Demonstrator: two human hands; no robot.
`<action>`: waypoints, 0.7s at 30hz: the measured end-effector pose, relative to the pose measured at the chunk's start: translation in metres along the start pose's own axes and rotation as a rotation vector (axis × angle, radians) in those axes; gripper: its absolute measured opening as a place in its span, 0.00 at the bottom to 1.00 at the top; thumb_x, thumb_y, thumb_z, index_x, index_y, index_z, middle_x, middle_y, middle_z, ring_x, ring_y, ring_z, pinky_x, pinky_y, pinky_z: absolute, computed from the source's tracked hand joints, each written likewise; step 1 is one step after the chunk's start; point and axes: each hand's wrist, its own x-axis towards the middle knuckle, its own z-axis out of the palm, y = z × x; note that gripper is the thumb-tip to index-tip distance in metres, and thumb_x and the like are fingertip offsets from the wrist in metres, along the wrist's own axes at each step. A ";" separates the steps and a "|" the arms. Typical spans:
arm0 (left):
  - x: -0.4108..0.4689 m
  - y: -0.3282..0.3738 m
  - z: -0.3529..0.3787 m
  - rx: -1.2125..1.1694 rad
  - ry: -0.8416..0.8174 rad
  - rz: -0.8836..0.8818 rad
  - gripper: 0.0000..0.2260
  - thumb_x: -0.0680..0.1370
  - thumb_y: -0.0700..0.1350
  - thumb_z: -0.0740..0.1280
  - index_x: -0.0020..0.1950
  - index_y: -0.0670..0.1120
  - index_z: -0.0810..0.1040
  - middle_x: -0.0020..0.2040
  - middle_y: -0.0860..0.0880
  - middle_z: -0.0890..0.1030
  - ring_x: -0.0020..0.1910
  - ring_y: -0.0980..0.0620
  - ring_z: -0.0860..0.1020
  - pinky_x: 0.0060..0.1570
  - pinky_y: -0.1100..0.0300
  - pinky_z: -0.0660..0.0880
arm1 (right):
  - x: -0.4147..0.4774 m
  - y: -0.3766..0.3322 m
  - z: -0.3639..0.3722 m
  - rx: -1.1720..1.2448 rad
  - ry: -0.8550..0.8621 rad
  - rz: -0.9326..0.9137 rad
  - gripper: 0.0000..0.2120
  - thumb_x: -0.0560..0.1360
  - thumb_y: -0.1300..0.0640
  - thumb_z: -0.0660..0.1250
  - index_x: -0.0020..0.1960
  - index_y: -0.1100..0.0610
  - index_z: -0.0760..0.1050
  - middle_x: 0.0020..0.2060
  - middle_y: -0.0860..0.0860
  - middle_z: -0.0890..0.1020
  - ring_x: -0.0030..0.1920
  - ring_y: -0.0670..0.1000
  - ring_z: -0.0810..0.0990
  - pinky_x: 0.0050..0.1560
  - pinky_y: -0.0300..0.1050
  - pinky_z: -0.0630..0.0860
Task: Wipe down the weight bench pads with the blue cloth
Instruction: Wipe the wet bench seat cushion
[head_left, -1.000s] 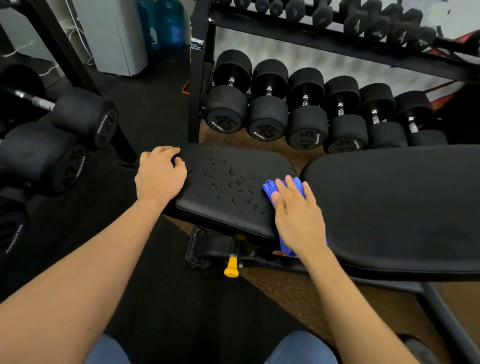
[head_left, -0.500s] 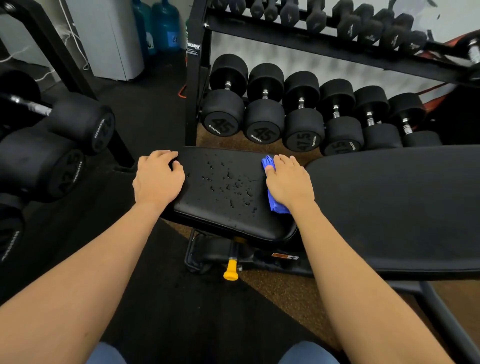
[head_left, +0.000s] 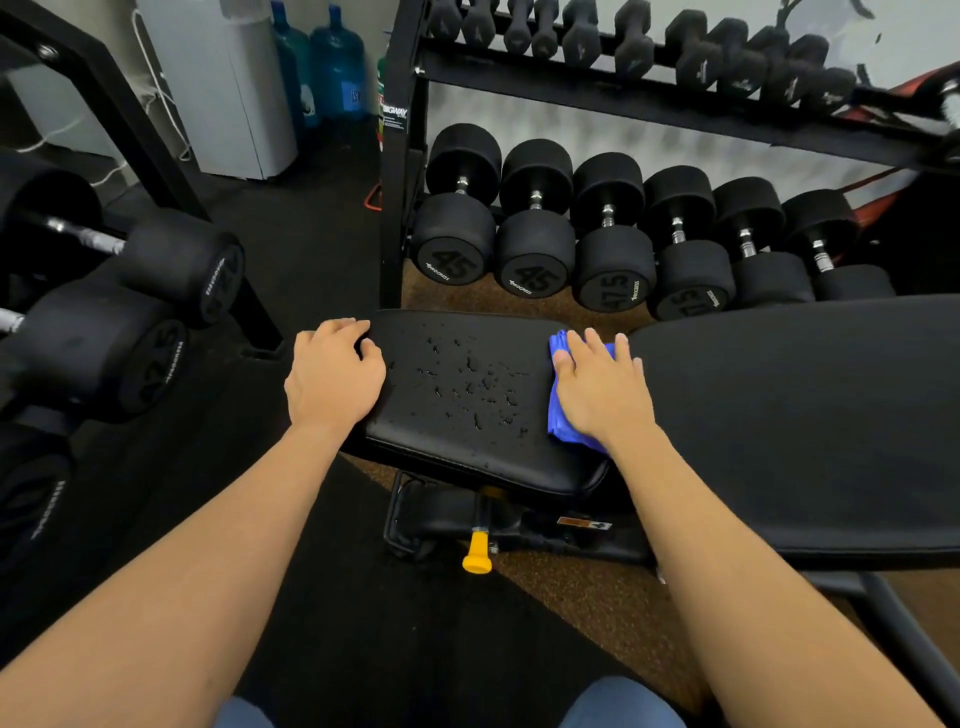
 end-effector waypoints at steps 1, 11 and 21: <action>0.000 0.000 0.000 -0.001 -0.002 -0.003 0.18 0.83 0.50 0.59 0.71 0.52 0.77 0.71 0.54 0.75 0.71 0.47 0.68 0.60 0.46 0.72 | 0.013 -0.003 0.000 -0.008 0.010 0.011 0.26 0.84 0.48 0.46 0.79 0.56 0.58 0.78 0.55 0.61 0.78 0.64 0.53 0.74 0.64 0.58; -0.002 0.001 -0.003 -0.014 -0.012 -0.017 0.18 0.83 0.50 0.60 0.71 0.52 0.76 0.72 0.53 0.74 0.71 0.46 0.67 0.60 0.46 0.72 | -0.070 -0.032 0.016 -0.106 -0.002 -0.190 0.31 0.82 0.43 0.38 0.78 0.54 0.62 0.77 0.53 0.64 0.77 0.61 0.59 0.72 0.59 0.64; 0.000 0.000 -0.001 -0.009 -0.004 -0.015 0.18 0.83 0.50 0.59 0.72 0.52 0.76 0.72 0.54 0.74 0.72 0.47 0.67 0.61 0.46 0.71 | 0.020 0.001 0.011 -0.068 0.001 0.053 0.40 0.73 0.46 0.29 0.74 0.60 0.63 0.74 0.57 0.66 0.72 0.66 0.63 0.70 0.65 0.64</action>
